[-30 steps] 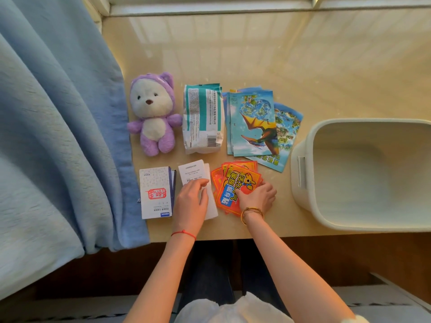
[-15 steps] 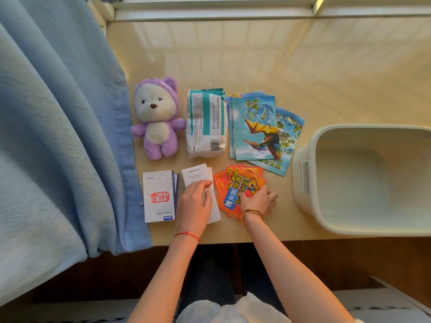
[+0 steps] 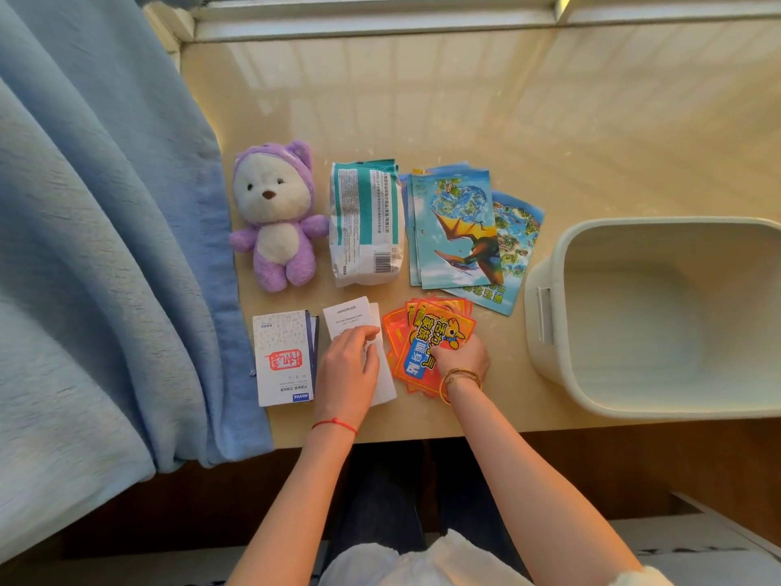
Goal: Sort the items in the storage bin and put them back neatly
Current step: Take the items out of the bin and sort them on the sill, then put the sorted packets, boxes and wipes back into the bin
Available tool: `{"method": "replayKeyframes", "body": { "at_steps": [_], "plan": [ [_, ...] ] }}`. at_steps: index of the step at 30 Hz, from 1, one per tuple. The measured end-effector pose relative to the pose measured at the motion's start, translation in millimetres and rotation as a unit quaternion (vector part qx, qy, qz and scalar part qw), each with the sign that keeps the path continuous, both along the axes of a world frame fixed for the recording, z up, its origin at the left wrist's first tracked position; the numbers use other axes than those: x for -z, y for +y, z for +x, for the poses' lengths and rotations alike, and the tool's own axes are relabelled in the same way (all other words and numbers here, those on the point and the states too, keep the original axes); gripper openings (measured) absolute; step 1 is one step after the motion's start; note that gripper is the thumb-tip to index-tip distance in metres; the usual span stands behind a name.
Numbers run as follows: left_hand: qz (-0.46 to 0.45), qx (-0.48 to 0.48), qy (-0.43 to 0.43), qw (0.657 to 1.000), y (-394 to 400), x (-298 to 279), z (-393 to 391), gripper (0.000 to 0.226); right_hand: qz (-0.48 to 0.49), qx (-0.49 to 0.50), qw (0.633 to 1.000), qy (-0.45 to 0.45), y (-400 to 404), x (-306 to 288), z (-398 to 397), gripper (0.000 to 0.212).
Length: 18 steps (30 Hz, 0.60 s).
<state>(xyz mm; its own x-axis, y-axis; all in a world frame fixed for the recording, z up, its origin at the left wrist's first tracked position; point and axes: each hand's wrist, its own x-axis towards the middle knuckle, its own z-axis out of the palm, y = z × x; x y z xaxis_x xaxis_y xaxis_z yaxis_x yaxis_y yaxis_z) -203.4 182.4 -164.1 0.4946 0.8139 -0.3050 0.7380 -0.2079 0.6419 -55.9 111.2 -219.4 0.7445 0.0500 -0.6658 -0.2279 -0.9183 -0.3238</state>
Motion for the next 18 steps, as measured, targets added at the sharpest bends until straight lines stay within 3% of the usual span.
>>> {"method": "replayKeyframes", "body": {
  "at_steps": [7,14,18],
  "plan": [
    [0.023,0.002,-0.004,1.0,3.1,-3.3,12.0,0.024,0.085,-0.075,0.994,0.0,-15.4,-35.0,17.0,0.034],
    [0.022,0.002,-0.054,0.998,14.8,-10.5,76.8,0.03,0.203,-0.043,0.975,-0.081,-35.6,-128.5,70.6,0.036],
    [-0.036,-0.02,-0.002,0.999,24.4,1.6,131.8,0.046,0.245,0.004,0.961,-0.125,-56.5,-169.3,116.0,0.038]
  ]
}}
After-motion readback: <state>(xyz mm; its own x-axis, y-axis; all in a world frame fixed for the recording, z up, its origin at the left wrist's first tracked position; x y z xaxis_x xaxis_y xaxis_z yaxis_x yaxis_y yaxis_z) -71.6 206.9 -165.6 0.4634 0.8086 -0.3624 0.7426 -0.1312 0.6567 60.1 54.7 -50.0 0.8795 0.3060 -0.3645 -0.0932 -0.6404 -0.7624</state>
